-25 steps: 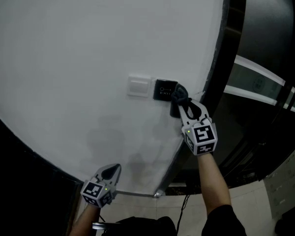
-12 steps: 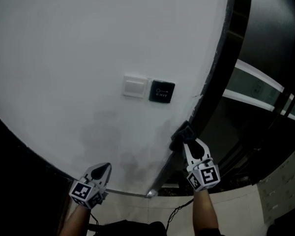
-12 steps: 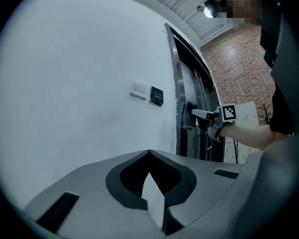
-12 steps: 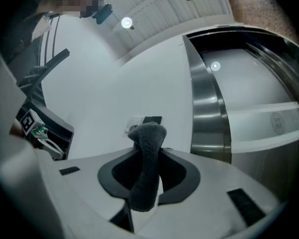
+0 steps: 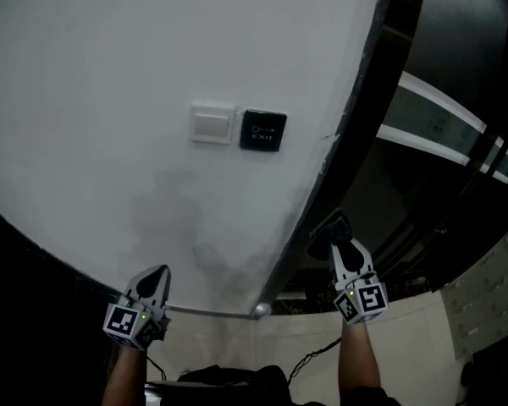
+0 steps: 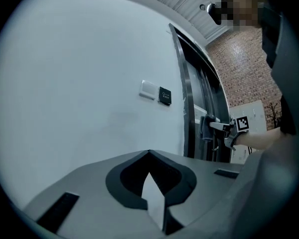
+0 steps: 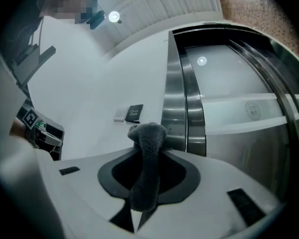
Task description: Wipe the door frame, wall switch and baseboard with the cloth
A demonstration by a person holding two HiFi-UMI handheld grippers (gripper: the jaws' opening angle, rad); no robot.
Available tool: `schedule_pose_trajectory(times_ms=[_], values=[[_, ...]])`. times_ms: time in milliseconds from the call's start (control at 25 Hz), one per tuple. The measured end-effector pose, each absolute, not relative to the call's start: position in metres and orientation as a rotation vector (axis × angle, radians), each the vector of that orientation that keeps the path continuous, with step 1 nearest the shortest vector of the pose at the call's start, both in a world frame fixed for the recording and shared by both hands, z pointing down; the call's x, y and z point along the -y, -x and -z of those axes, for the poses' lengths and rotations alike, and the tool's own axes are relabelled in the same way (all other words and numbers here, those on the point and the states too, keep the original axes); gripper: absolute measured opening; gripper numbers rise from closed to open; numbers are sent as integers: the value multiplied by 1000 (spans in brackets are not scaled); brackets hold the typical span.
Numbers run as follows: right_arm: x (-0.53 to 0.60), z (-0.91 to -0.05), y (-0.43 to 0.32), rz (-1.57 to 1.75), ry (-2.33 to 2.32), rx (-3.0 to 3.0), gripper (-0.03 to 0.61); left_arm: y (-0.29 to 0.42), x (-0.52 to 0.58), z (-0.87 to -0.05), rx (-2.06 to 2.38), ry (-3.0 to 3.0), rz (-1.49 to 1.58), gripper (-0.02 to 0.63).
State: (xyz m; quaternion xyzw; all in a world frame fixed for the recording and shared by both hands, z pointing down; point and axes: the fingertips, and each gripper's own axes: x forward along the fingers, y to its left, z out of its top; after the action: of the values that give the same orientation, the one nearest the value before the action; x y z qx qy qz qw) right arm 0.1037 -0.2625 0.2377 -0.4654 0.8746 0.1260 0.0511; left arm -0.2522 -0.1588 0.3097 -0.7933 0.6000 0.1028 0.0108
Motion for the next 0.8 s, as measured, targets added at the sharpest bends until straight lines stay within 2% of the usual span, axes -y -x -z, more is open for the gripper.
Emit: schedule_pose_trajectory(times_ms=[200,800], values=[[261,-215,-111,-458,1414,-2642,86,243,158,-304,-1821,2465,-361,2],[264,-216,-108,-408,1403,-2599,86,245,170,-292,-1806,2461,-373,2]])
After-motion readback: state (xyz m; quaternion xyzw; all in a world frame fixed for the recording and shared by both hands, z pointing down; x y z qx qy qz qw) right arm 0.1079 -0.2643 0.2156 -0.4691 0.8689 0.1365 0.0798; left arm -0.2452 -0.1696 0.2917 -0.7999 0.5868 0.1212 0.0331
